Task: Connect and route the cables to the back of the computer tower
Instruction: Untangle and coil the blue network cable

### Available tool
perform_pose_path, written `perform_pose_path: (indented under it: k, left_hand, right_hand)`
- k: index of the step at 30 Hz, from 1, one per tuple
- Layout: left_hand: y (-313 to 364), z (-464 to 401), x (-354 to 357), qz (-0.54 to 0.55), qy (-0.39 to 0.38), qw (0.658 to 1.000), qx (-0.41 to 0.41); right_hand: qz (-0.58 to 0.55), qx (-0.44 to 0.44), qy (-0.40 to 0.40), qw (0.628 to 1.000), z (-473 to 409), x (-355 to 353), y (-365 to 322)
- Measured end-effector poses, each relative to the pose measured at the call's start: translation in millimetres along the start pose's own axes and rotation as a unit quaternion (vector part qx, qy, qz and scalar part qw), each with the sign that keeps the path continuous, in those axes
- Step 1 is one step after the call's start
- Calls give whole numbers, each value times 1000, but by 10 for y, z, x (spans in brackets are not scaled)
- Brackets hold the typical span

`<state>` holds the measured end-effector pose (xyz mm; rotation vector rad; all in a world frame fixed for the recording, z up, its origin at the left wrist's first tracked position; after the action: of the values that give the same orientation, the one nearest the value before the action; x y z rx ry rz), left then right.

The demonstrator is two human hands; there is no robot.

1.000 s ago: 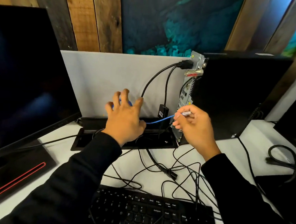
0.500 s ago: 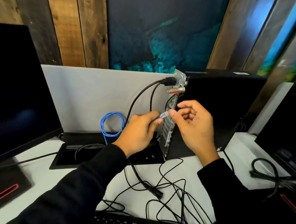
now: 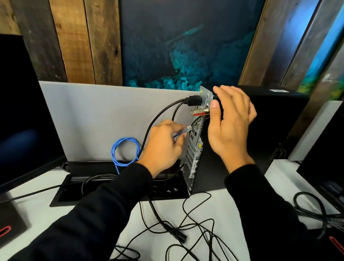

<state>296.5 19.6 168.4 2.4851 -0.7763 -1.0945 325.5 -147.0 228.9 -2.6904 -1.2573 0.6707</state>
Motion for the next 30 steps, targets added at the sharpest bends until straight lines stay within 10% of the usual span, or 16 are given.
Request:
perform_pose_path:
  k: [30]
  left_hand:
    - [-218, -151, 521, -64, -85, 992, -73]
  right_hand:
    - [-6, -3, 80, 997, 95, 125, 38]
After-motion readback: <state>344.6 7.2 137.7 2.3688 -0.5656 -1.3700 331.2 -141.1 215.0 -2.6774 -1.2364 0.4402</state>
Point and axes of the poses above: each hand's wrist, its own z-axis away from the middle knuckle, its own x-axis out of the palm, y = z × x, the point moved 7 cm from there along -z, towards the middle knuckle, and after that the axes turned 3 degrees about -y, right-handed, at the moved point
